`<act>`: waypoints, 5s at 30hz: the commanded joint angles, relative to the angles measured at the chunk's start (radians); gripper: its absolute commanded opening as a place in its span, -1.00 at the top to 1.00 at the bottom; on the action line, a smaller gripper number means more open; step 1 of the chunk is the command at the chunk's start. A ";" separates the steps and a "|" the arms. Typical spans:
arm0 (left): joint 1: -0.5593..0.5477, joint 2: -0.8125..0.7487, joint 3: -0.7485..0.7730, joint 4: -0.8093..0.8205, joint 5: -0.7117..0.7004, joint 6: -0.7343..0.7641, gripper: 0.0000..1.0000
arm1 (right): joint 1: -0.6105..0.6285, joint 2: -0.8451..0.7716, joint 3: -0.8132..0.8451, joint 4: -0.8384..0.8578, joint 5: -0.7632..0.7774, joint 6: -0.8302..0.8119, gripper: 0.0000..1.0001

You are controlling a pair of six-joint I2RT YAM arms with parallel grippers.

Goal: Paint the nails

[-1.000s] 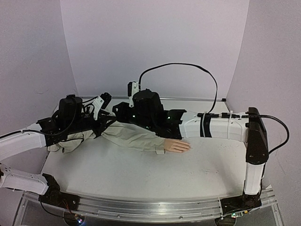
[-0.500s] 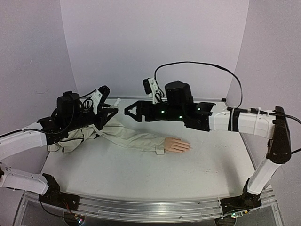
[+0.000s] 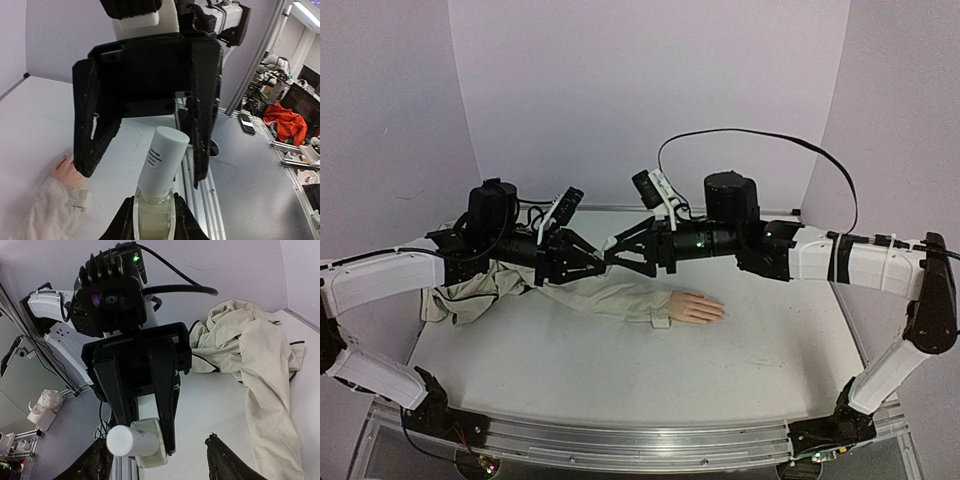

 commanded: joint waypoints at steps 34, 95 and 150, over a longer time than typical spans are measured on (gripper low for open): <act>0.005 -0.069 0.027 0.060 -0.031 -0.042 1.00 | 0.055 0.125 0.064 0.269 -0.201 0.092 1.00; 0.031 0.090 0.134 0.098 0.376 -0.203 1.00 | -0.061 0.116 0.184 0.267 -0.461 0.075 0.25; 0.018 -0.126 -0.010 0.033 -0.400 0.020 1.00 | -0.022 -0.023 0.077 0.037 0.153 0.092 -0.91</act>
